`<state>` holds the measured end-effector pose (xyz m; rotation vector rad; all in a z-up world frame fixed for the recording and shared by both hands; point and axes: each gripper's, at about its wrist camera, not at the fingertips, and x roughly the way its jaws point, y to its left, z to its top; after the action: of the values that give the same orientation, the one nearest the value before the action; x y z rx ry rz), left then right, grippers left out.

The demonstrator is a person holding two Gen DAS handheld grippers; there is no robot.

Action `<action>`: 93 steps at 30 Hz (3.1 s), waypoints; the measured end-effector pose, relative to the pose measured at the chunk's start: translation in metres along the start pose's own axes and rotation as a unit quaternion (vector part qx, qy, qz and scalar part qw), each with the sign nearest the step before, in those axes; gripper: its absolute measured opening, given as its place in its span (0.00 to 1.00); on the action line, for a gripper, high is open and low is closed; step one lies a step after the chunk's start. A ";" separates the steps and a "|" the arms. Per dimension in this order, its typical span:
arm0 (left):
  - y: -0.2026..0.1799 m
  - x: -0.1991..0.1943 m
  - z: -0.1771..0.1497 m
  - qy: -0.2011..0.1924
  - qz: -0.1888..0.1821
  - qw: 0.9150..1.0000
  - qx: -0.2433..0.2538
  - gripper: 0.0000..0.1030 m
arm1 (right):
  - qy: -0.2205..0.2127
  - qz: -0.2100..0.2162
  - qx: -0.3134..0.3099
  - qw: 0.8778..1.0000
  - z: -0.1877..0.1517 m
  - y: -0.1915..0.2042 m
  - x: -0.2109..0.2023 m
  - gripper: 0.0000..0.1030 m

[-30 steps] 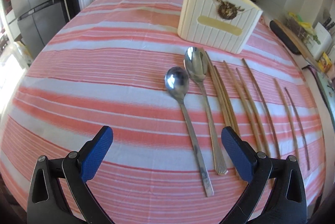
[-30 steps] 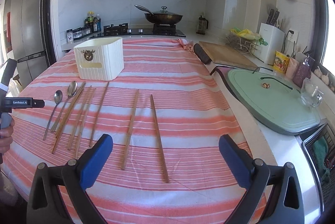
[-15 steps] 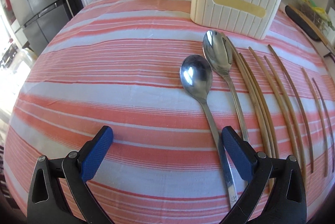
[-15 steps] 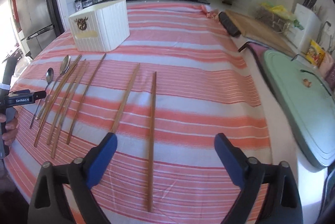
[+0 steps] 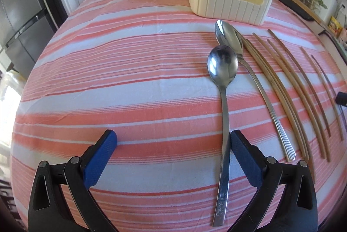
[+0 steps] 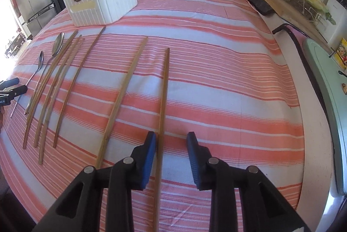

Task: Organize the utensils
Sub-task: 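Lower right tool onto a wooden chopstick and close it while left tool approaches the spoons, then close left tool on the handle of a silver spoon, then lift the spoon with left tool while right tool carries the chopstick over the white holder, then open left tool to drop the spoon into the holder while right tool releases the chopstick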

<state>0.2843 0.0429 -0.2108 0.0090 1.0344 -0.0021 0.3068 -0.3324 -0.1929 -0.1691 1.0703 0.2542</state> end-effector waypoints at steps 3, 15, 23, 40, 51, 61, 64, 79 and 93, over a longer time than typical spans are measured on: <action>-0.001 0.000 0.002 0.015 -0.005 1.000 0.007 1.00 | 0.018 0.004 -0.008 1.000 0.003 0.000 0.001 0.30; -0.036 0.015 0.038 0.046 -0.030 0.996 0.065 0.93 | 0.080 0.034 -0.027 0.996 0.059 -0.001 0.029 0.31; -0.043 0.025 0.069 0.040 -0.041 0.996 0.063 0.50 | 0.075 0.042 -0.005 0.996 0.108 0.002 0.056 0.10; 0.006 -0.094 0.079 -0.098 -0.109 0.989 0.019 0.35 | -0.135 0.104 0.036 0.985 0.103 0.007 -0.103 0.06; 0.015 -0.138 0.089 -0.147 -0.137 0.980 0.004 0.35 | -0.253 0.076 0.002 0.964 0.094 0.038 -0.187 0.06; 0.034 -0.196 0.181 -0.206 -0.173 0.963 -0.028 0.34 | -0.345 0.097 -0.021 0.933 0.174 0.064 -0.226 0.06; 0.030 -0.211 0.221 -0.249 -0.165 0.954 -0.039 0.34 | -0.378 0.099 -0.020 0.920 0.204 0.075 -0.231 0.06; -0.010 -0.054 0.299 -0.134 -0.125 0.982 -0.051 0.34 | -0.257 0.103 -0.024 0.961 0.287 0.103 -0.092 0.06; 0.001 -0.053 0.240 -0.111 -0.115 0.987 -0.030 0.55 | -0.225 0.094 -0.006 0.970 0.265 0.097 -0.072 0.41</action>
<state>0.4632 0.0419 -0.0431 -0.1620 0.8072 -0.1784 0.4695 -0.1796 -0.0058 -0.0170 0.6331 0.4474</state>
